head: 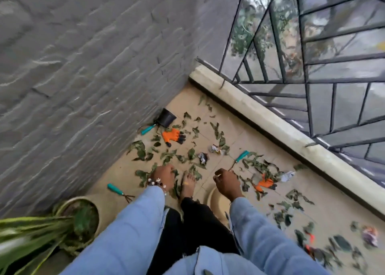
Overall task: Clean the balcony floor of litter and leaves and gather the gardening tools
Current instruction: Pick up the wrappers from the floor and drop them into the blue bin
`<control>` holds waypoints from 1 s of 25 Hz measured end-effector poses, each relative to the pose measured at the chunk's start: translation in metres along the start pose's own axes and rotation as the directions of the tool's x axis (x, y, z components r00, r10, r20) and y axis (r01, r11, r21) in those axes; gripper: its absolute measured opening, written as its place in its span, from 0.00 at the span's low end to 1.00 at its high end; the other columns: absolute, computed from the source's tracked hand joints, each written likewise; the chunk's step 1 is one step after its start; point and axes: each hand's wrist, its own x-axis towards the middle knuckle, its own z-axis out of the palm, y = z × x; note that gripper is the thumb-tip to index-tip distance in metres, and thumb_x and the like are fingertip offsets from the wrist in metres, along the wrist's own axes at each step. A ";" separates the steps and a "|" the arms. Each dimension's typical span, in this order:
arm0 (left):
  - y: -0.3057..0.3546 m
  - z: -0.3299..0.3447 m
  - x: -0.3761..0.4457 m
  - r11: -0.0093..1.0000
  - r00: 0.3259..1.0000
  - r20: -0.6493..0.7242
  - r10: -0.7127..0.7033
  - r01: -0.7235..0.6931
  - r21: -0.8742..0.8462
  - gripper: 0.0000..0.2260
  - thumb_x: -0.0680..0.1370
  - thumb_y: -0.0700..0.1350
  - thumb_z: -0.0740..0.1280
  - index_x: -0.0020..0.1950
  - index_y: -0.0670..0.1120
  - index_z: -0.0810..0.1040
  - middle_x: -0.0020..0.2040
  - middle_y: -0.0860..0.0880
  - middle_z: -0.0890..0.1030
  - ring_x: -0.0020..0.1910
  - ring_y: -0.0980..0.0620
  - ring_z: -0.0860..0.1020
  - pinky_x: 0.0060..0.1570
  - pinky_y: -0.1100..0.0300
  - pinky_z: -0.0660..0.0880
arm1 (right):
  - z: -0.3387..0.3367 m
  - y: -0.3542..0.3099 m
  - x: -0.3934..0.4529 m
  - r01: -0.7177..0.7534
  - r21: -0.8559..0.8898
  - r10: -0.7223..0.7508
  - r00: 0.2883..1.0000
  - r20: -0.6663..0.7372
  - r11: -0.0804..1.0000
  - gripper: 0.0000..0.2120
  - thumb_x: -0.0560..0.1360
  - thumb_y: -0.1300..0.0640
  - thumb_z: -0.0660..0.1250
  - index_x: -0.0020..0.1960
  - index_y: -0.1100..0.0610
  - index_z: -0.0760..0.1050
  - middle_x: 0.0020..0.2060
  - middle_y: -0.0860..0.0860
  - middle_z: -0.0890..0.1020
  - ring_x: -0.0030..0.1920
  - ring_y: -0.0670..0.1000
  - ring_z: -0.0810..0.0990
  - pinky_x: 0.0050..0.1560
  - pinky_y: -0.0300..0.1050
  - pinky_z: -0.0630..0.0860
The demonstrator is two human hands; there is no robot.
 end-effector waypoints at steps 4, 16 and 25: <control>0.021 -0.014 0.073 0.994 0.996 0.068 0.055 -0.061 0.091 0.15 0.79 0.43 0.62 0.66 0.47 0.76 0.60 0.42 0.80 0.60 0.42 0.77 0.59 0.51 0.74 | 0.000 -0.001 0.059 -0.102 0.115 0.105 0.994 -0.025 0.988 0.14 0.78 0.54 0.62 0.60 0.58 0.76 0.54 0.58 0.82 0.58 0.59 0.78 0.56 0.48 0.74; -0.006 0.144 0.394 0.925 0.929 0.326 0.174 -0.268 0.270 0.15 0.79 0.42 0.63 0.65 0.46 0.75 0.56 0.42 0.81 0.55 0.43 0.79 0.54 0.56 0.76 | 0.186 0.084 0.361 -0.261 0.203 0.238 0.963 0.129 0.944 0.19 0.77 0.54 0.64 0.65 0.59 0.70 0.62 0.62 0.73 0.63 0.61 0.71 0.57 0.48 0.69; -0.017 0.217 0.498 0.934 0.862 0.484 0.152 -0.286 0.216 0.24 0.76 0.43 0.71 0.70 0.46 0.70 0.62 0.45 0.78 0.58 0.47 0.78 0.52 0.62 0.72 | 0.281 0.105 0.444 -0.404 0.325 0.420 0.907 0.024 0.855 0.16 0.75 0.54 0.63 0.61 0.56 0.76 0.60 0.55 0.76 0.62 0.60 0.72 0.59 0.53 0.70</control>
